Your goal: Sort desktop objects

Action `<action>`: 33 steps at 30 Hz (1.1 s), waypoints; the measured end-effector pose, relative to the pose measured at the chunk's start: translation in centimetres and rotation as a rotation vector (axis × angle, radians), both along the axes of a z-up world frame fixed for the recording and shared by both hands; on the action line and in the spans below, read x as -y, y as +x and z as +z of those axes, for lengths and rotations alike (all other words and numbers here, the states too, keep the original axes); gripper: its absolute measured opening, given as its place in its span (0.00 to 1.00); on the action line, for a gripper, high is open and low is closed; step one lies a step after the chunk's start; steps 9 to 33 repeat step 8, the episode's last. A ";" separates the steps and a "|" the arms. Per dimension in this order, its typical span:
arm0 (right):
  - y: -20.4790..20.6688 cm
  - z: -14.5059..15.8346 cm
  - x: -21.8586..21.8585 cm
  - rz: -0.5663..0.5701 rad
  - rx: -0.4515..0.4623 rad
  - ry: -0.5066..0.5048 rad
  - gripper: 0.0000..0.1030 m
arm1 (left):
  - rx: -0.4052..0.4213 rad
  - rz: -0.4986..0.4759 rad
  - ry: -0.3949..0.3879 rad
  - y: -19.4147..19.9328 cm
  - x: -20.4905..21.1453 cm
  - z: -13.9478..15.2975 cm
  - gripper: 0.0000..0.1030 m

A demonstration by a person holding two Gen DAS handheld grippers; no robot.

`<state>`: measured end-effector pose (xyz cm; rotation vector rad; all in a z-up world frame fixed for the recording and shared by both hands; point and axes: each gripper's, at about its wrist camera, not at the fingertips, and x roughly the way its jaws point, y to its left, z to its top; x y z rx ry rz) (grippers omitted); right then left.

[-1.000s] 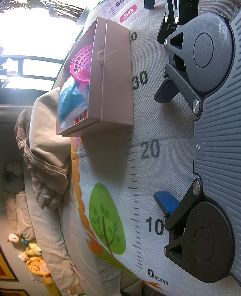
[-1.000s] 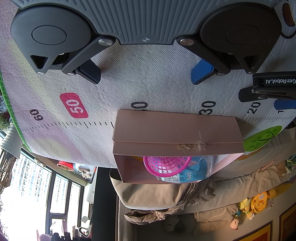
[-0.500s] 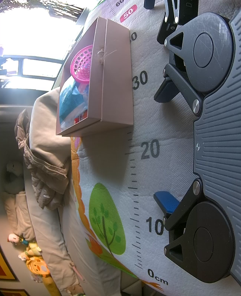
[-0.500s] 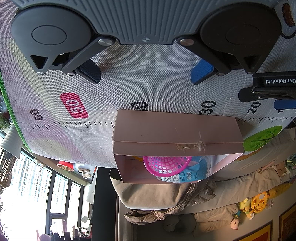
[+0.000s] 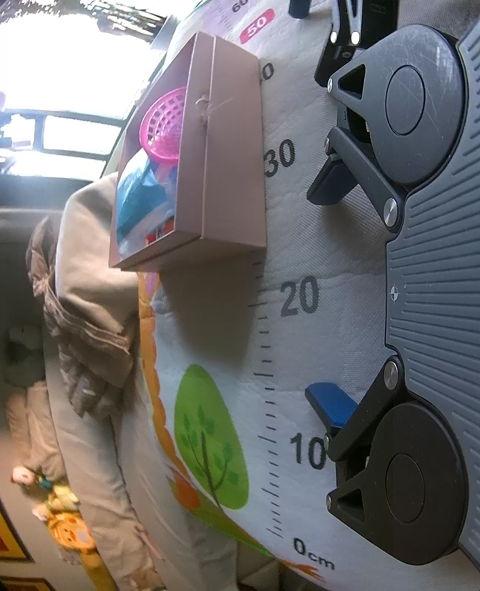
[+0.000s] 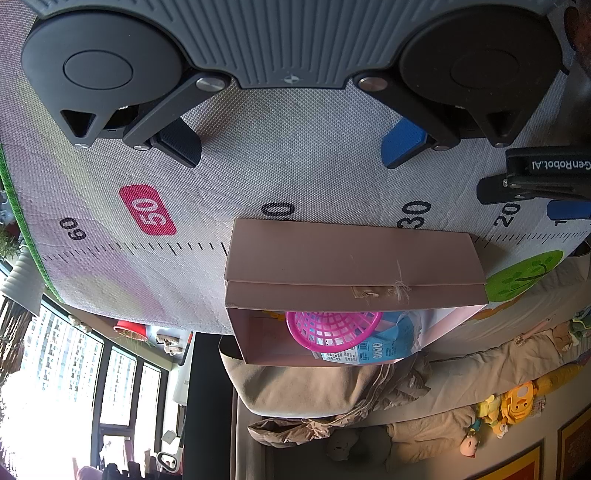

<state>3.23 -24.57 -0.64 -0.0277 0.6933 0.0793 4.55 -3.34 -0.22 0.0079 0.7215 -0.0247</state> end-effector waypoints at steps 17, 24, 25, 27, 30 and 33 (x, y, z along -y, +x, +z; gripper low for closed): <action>0.0 0.0 0.0 0.000 0.000 0.000 1.00 | 0.003 0.005 0.001 -0.2 0.0 0.0 1.00; 0.0 0.0 0.0 0.000 0.000 0.000 1.00 | 0.003 0.005 0.001 -0.2 0.0 0.0 1.00; 0.0 0.0 0.0 0.000 0.000 0.000 1.00 | 0.003 0.005 0.001 -0.2 0.0 0.0 1.00; 0.0 0.0 0.0 0.000 0.000 0.000 1.00 | 0.003 0.005 0.001 -0.2 0.0 0.0 1.00; 0.0 0.0 0.0 0.000 0.000 0.000 1.00 | 0.003 0.005 0.001 -0.2 0.0 0.0 1.00; 0.0 0.0 0.0 0.000 0.000 0.000 1.00 | 0.003 0.005 0.001 -0.2 0.0 0.0 1.00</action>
